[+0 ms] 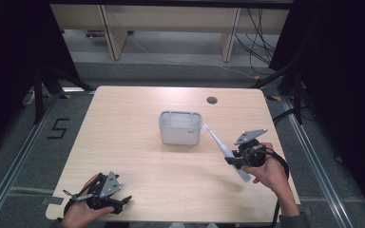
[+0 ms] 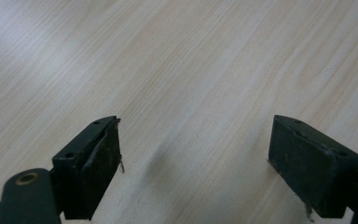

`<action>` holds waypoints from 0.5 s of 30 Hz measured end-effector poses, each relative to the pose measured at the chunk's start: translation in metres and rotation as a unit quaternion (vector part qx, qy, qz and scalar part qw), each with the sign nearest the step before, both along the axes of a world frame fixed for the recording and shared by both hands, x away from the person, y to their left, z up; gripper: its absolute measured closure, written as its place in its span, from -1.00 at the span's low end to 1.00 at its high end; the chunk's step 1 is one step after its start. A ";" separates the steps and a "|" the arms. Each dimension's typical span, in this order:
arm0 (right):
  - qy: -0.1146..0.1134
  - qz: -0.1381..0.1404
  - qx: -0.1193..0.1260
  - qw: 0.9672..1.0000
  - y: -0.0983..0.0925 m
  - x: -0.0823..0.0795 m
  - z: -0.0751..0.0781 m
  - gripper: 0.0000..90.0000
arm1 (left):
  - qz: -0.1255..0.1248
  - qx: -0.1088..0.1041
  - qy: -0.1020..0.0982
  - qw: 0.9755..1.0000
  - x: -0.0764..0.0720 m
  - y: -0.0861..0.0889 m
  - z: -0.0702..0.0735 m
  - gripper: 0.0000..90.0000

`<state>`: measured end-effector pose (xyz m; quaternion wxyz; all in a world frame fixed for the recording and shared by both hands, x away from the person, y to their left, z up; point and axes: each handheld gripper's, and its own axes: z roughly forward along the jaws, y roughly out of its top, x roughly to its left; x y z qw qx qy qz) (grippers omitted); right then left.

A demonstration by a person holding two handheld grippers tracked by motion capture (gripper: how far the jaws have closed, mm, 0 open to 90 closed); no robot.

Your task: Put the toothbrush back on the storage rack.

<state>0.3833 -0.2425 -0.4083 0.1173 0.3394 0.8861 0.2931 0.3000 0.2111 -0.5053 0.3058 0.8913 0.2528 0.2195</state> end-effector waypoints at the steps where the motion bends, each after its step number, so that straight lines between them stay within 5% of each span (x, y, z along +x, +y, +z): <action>1: -0.025 0.011 0.010 1.000 -0.001 0.003 0.000 0.48 | 0.000 -0.001 0.000 1.000 0.000 0.000 0.000 -0.64; 4: -0.033 0.006 0.016 0.999 -0.002 0.005 0.002 0.48 | 0.000 -0.001 0.000 1.000 0.000 0.000 0.000 -0.64; 9: -0.054 -0.027 0.072 0.996 -0.001 0.013 0.006 0.48 | 0.001 -0.001 -0.001 1.000 0.000 0.001 0.001 -0.64; 15: -0.075 -0.027 0.084 0.993 0.000 0.022 0.011 0.48 | 0.001 -0.001 -0.001 1.000 0.001 0.001 0.001 -0.64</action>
